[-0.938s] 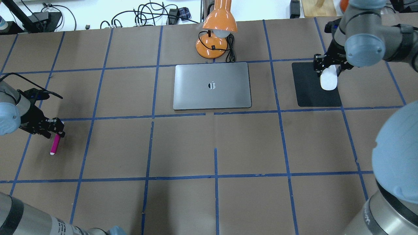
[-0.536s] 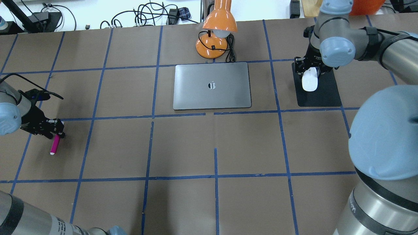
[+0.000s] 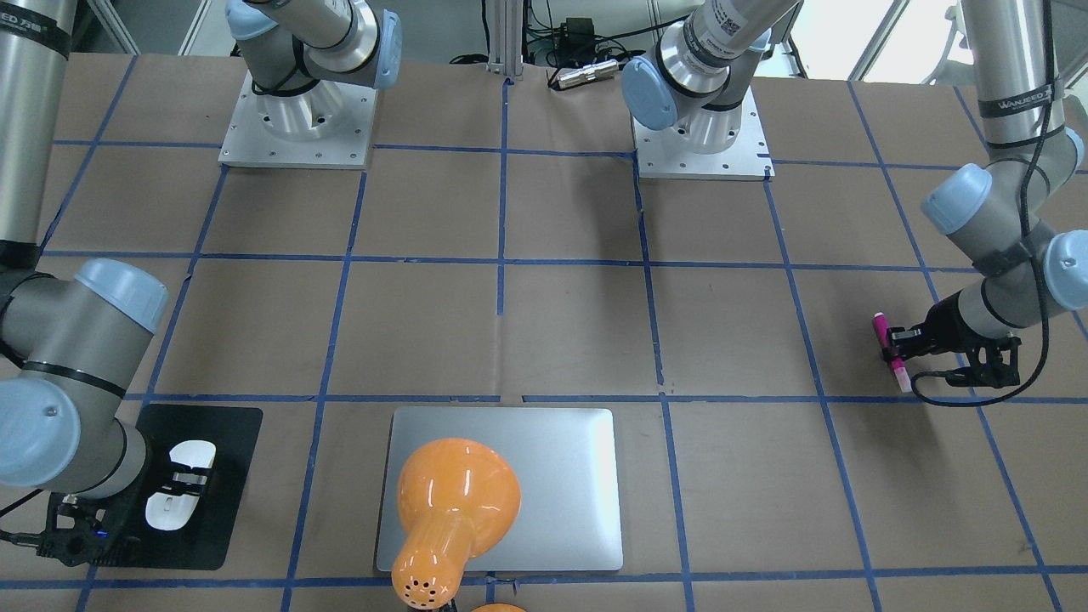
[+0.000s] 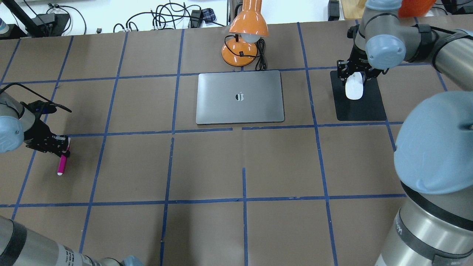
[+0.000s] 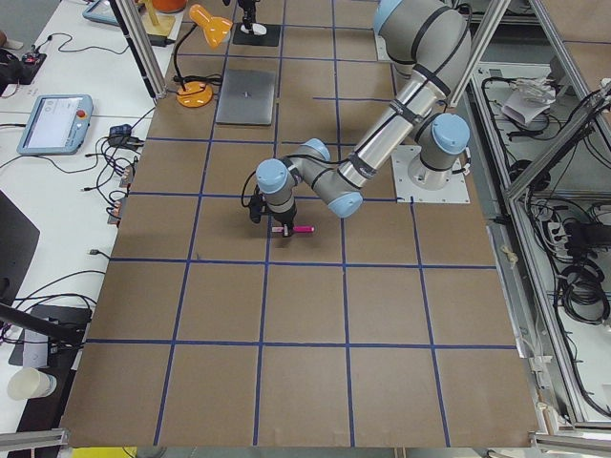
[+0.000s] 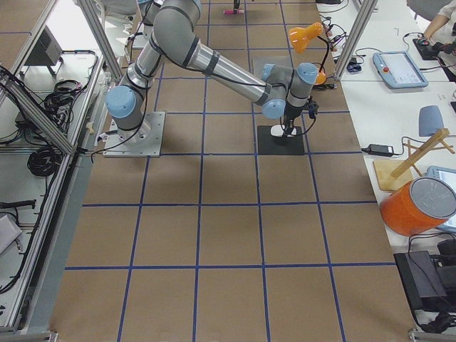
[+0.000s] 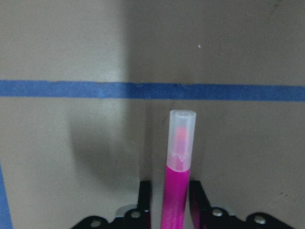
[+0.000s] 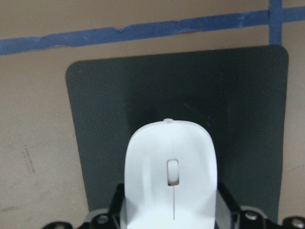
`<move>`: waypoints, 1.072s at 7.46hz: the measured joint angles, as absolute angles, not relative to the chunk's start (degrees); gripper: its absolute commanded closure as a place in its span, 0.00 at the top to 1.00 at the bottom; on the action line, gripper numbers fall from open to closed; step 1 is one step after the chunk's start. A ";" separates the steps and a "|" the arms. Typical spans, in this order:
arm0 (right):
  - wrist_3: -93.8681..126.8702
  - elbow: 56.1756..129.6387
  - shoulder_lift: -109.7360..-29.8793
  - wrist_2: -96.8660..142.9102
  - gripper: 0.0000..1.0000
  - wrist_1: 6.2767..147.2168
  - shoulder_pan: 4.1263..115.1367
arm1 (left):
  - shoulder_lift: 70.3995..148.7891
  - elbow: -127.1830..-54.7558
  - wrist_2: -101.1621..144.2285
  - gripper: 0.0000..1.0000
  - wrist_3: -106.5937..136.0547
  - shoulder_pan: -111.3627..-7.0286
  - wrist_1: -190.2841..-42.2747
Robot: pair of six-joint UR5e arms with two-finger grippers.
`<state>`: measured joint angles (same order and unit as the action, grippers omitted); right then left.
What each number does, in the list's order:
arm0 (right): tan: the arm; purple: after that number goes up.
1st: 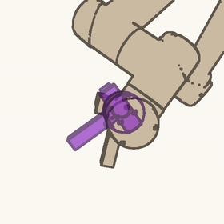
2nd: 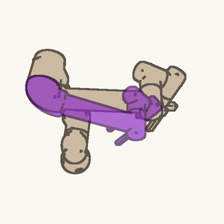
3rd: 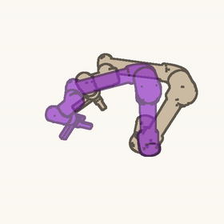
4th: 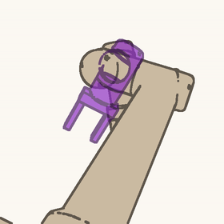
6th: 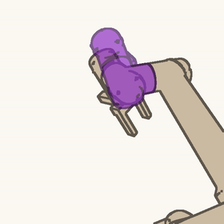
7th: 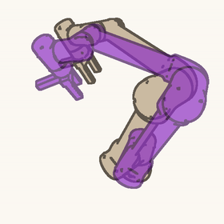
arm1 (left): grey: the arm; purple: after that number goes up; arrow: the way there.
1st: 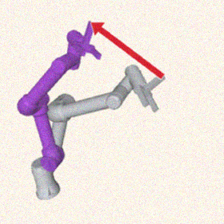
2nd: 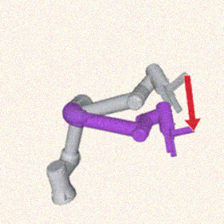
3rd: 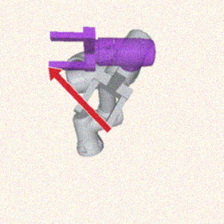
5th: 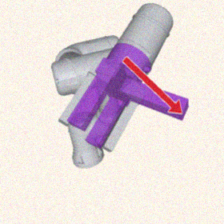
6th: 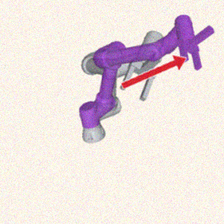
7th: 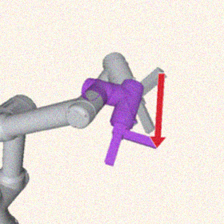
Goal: Place pen and mouse around notebook
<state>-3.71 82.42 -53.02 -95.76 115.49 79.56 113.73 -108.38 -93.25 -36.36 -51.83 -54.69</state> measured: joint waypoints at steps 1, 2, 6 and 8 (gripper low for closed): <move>-4.19 82.44 -52.68 -95.80 0.69 115.59 79.46 | 112.72 -107.49 -93.37 0.00 -36.27 -52.27 -55.03; -4.81 82.48 -52.47 -95.88 0.81 115.77 79.26 | 111.64 -105.69 -93.43 0.00 -35.73 -52.90 -56.50; -4.93 81.85 -52.75 -96.02 1.00 115.08 78.91 | 109.89 -96.13 -93.28 0.00 -24.76 -63.54 -64.64; -4.77 80.45 -57.47 -96.02 1.00 110.67 79.29 | 109.10 -95.02 -92.82 0.00 -14.36 -68.62 -66.21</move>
<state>-4.77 80.45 -57.47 -96.02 110.67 79.29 109.10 -95.02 -92.82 -14.36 -68.62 -66.21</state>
